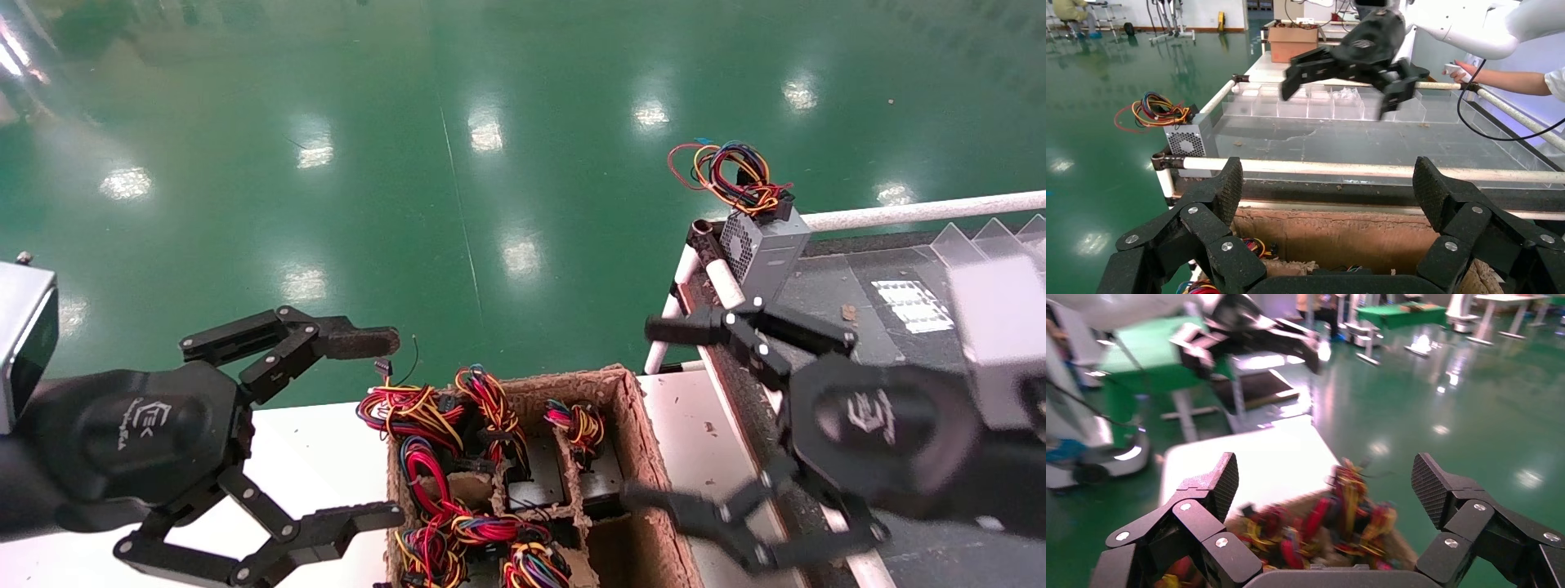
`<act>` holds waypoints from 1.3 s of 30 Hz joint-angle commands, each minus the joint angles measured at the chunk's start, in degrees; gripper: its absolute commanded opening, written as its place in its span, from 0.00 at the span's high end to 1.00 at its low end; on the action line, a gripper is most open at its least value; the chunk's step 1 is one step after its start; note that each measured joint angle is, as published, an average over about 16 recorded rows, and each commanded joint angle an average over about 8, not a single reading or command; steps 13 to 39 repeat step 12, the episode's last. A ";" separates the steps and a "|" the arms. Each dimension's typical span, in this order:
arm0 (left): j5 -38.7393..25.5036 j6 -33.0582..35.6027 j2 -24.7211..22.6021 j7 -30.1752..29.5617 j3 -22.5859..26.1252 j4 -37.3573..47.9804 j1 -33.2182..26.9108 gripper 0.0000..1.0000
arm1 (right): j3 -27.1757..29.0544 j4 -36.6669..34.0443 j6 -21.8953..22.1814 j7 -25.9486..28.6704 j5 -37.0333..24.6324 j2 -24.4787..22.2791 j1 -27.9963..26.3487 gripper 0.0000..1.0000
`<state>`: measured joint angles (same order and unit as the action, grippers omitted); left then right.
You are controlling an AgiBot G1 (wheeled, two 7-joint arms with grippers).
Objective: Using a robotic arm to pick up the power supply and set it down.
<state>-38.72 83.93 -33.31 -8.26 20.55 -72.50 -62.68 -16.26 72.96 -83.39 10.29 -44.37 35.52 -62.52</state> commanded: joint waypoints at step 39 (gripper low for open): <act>0.01 -0.01 0.01 0.01 0.00 0.01 0.01 0.00 | 0.40 0.96 -3.37 0.61 3.84 -0.77 1.45 0.00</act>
